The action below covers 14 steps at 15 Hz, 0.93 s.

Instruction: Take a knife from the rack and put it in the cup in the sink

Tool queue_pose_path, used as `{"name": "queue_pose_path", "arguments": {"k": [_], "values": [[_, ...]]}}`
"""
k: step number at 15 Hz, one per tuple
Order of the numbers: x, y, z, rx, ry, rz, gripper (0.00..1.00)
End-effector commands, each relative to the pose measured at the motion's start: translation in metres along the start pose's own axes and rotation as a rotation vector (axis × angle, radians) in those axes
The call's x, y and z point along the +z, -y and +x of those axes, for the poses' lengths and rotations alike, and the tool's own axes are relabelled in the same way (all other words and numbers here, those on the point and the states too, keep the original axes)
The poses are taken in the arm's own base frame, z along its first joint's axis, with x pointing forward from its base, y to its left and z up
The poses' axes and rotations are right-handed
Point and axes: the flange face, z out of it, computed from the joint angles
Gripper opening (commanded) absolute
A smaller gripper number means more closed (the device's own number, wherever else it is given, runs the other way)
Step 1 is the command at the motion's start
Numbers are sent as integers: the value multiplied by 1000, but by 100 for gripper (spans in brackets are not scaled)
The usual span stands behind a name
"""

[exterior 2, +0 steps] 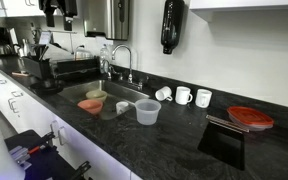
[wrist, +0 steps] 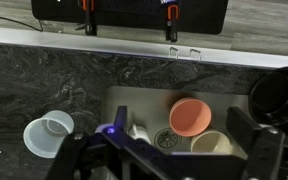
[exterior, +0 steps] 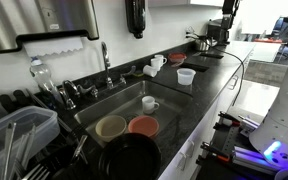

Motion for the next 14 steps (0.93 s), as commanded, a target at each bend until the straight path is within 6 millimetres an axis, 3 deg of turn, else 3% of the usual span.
{"name": "queue_pose_path", "arguments": {"k": [1, 5, 9, 10, 11, 14], "values": [[-2, 3, 4, -7, 2, -4, 100], [-6, 31, 21, -71, -4, -49, 100], [-13, 84, 46, -187, -21, -90, 100], [-8, 72, 31, -156, -33, -97, 100], [-8, 79, 35, -165, -30, -103, 100], [-8, 73, 34, -153, -31, -96, 100]]}}
